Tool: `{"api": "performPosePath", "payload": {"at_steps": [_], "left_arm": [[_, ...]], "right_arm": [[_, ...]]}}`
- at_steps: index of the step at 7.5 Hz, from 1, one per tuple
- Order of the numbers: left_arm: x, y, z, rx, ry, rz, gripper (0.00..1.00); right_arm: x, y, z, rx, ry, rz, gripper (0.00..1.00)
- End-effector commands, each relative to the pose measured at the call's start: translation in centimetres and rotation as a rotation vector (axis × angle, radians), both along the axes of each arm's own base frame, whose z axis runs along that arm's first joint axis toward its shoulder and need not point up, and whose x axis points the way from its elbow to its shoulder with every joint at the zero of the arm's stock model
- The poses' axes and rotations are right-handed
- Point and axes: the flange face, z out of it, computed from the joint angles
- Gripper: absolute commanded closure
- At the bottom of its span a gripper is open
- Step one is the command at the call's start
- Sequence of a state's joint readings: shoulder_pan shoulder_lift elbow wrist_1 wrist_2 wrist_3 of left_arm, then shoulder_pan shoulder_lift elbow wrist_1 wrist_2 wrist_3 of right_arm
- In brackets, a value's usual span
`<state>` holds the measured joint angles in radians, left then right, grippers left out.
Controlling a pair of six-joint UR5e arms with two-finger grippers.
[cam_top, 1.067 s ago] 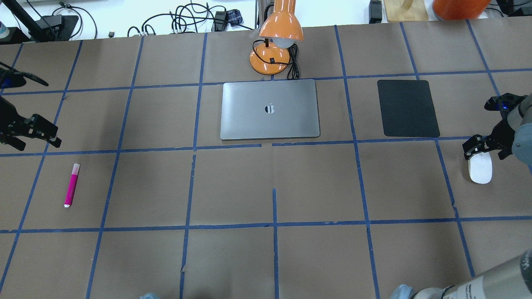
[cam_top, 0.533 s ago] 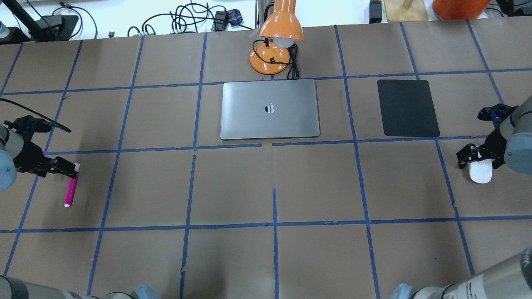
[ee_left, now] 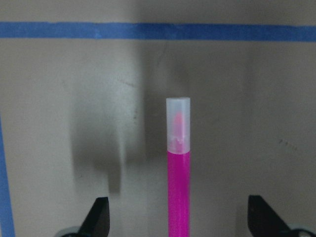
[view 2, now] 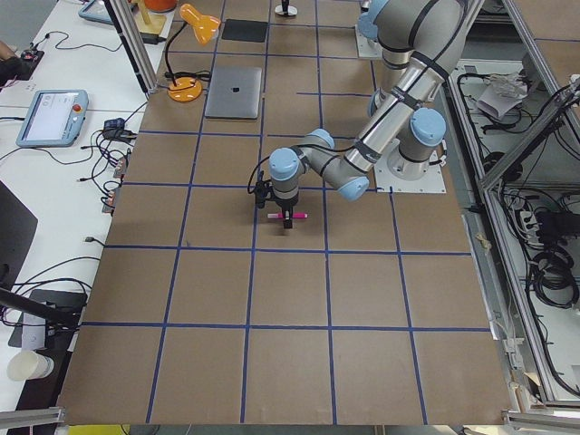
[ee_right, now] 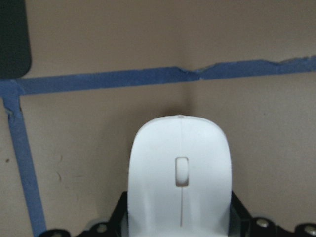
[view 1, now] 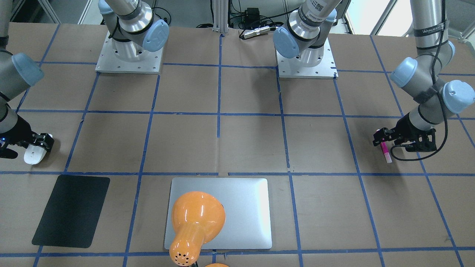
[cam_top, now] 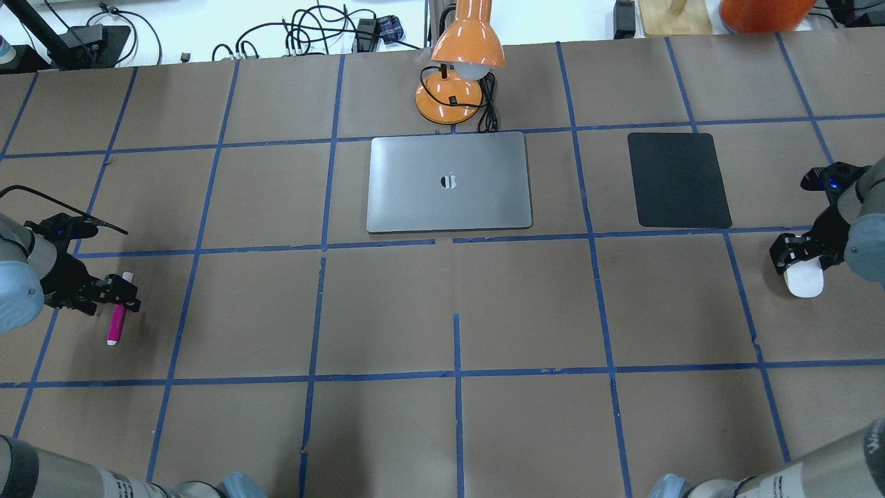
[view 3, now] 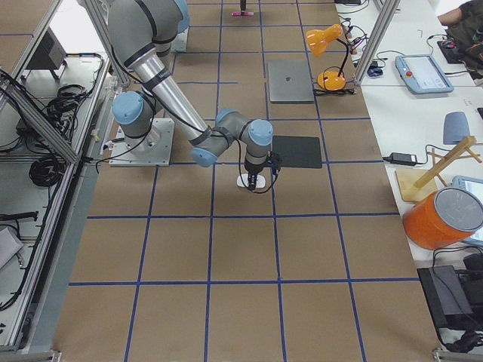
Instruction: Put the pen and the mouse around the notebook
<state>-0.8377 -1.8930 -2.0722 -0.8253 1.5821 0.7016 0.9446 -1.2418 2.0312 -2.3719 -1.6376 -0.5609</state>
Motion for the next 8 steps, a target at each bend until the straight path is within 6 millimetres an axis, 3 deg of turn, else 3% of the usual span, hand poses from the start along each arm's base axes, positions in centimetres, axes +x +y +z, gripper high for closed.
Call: {"api": "performPosePath", "payload": {"at_steps": [1, 2, 3, 4, 5, 6, 7, 8], "left_arm": [[0.0, 0.0, -0.4, 0.006, 0.004, 0.001, 0.82], [0.0, 0.0, -0.4, 0.007, 0.007, 0.001, 1.00], [-0.2, 0.2, -0.5, 0.010, 0.007, 0.002, 1.00], [0.0, 0.0, 0.8, -0.004, -0.009, 0.002, 1.00], [-0.1, 0.1, 1.3, -0.005, -0.013, 0.008, 1.00], [-0.3, 0.1, 1.7, -0.004, -0.012, 0.011, 1.00], [-1.0, 0.3, 2.7, 0.032, 0.010, 0.080, 1.00], [-2.7, -0.7, 5.3, 0.059, 0.026, 0.168, 1.00]], "right_arm": [[5.3, -4.3, 4.7, -0.068, 0.036, 0.064, 0.92], [9.2, -6.5, 5.8, -0.060, 0.023, 0.048, 0.93], [13.1, -8.6, 6.9, -0.073, 0.018, 0.011, 0.93], [16.8, -11.0, 5.8, -0.081, 0.016, 0.031, 0.93], [16.9, -12.4, 3.2, -0.050, 0.007, 0.037, 0.93], [16.6, -13.1, 2.1, -0.047, 0.008, 0.046, 0.91], [16.5, -13.3, 2.1, -0.051, 0.007, 0.045, 0.90], [16.4, -13.8, 2.4, -0.062, 0.010, 0.036, 0.85]]}}
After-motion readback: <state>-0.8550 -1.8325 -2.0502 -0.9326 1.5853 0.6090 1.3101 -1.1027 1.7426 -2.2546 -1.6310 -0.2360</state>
